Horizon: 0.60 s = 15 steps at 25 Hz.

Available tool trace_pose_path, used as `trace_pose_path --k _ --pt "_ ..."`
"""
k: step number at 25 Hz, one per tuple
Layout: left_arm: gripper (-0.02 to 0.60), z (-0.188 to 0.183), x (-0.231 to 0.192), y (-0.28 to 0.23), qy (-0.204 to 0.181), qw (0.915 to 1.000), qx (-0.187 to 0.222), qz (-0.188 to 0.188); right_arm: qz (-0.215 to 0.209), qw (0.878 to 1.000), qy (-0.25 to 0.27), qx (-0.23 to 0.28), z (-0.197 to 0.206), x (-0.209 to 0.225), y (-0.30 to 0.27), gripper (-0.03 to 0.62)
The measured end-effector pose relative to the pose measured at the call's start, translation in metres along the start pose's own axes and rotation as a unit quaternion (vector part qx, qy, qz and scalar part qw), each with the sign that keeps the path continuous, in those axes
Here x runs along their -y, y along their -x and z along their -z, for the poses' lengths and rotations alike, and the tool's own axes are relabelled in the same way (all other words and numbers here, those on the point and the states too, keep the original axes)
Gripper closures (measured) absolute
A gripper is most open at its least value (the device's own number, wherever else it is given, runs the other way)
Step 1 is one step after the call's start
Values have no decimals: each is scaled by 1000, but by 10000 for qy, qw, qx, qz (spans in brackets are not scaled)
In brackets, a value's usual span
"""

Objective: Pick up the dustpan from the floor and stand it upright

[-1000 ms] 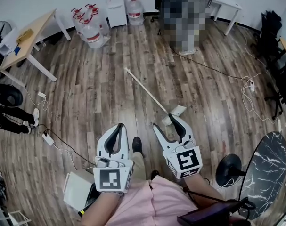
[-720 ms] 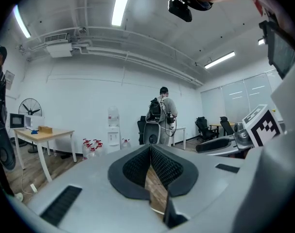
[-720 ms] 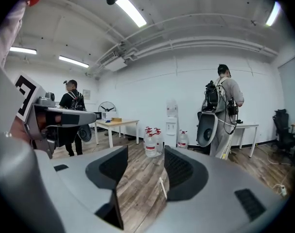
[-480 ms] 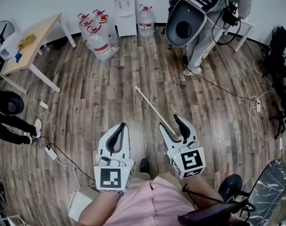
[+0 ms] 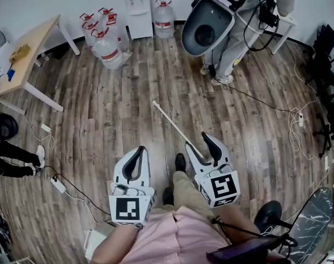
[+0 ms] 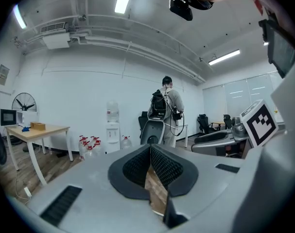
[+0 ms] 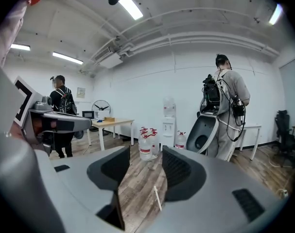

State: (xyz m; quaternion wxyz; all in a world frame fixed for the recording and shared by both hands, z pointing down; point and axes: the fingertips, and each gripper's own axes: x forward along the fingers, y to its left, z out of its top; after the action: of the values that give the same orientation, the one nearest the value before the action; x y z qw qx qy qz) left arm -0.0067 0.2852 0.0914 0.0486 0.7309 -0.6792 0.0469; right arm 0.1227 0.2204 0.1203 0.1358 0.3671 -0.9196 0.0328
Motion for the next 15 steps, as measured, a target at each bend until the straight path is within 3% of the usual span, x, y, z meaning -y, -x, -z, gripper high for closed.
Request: trace_pose_path --k 8,15 --pt "568 0 -23 -89 -86 9997 -212 -129 -157 9998 -93 -78 -2 59 -78 386" --pt "568 -17 -48 -173 -165 9981 -342 -493 -526 9985 -161 7 -29 115 -161 386"
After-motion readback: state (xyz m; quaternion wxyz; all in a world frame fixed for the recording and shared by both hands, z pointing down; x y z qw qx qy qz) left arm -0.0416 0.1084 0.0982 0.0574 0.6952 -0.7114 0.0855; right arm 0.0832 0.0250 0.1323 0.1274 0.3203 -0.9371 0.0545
